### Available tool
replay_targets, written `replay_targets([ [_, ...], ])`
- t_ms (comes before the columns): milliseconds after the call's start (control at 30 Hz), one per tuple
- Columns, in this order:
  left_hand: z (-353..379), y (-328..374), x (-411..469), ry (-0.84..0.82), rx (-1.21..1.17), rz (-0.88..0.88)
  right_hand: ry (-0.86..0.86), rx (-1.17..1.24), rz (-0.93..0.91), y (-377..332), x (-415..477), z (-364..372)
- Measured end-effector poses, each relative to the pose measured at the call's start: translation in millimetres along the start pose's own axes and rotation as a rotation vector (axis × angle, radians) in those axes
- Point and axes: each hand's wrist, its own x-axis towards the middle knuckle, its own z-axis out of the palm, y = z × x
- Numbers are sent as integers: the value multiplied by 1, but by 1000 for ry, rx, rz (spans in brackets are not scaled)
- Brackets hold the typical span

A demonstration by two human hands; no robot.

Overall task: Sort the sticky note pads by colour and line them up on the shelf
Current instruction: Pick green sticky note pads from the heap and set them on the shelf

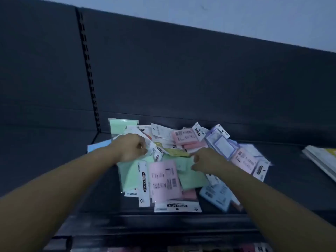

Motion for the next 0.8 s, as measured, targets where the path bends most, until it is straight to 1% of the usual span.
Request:
replay_targets([
  [100,22,24,10,42,-33,132,-53,-15,96,10,0,14],
  [167,36,46,20,38,40,222,-80,73,191,18,-3,27],
  [267,49,70,39,17,187,247,-21,94,268,28,-4,40],
  [333,55,84,47,-10,273,268,-2,68,269,31,0,43],
  [400,56,91,54,-63,311,255,0,81,258,31,4,44],
  [467,55,93,60,-125,334,225,9,212,255,34,6,46],
  [567,53,96,67,-180,374,179,64,571,246,46,7,44],
  [600,52,97,69,-187,362,159,54,660,236,51,8,41],
  [667,52,97,72,-201,312,127,-10,767,227,59,10,37],
  [733,51,97,72,-195,284,111,-71,795,226,63,10,35],
  [800,52,97,70,-159,211,84,-69,843,220,65,12,32],
])
